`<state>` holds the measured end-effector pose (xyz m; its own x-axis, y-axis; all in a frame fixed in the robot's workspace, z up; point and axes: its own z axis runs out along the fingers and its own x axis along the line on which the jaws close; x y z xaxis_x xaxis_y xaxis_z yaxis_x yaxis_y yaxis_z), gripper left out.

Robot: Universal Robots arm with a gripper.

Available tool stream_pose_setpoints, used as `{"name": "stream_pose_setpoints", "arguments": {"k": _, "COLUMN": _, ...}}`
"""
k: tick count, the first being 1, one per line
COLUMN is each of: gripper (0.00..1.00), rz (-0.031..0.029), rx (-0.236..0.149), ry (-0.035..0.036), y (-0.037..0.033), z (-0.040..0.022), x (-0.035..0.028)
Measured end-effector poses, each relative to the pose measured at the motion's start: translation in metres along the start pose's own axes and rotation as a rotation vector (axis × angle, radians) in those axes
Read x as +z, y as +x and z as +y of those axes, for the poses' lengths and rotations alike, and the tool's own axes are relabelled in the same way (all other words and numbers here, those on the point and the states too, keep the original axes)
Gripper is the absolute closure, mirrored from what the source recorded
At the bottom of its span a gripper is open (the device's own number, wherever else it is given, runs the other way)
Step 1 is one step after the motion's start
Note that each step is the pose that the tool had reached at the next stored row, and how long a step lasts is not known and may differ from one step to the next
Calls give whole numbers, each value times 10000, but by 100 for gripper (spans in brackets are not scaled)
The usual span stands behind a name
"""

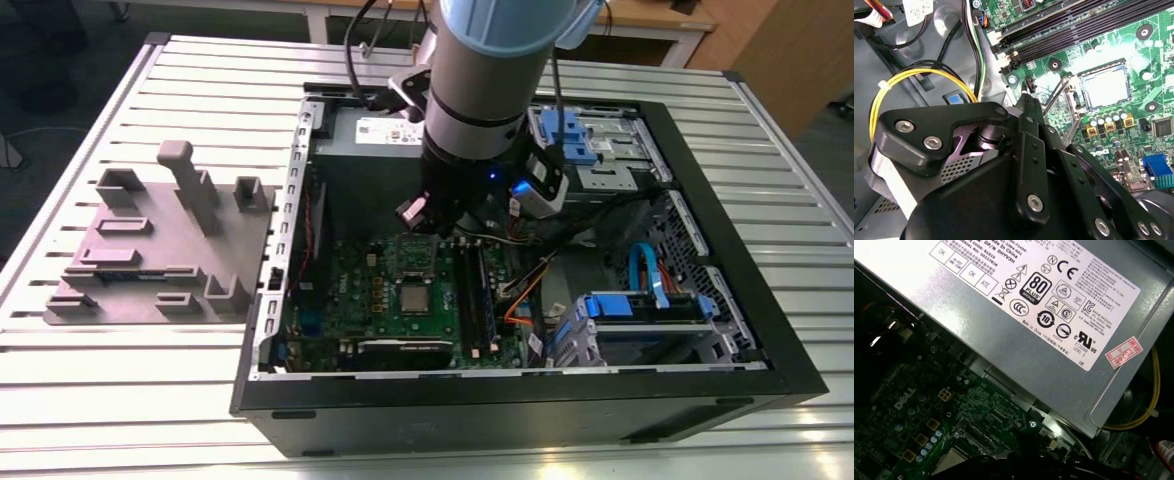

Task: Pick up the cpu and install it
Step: 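Close the cpu cover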

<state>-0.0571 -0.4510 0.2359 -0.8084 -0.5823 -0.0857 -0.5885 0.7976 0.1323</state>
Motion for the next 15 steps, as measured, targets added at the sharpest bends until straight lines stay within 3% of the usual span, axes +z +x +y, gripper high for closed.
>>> {"name": "stream_pose_setpoints", "arguments": {"k": 15, "gripper": 90, "rz": -1, "rx": 1, "ry": 0, "y": 1, "z": 11, "x": -47}}
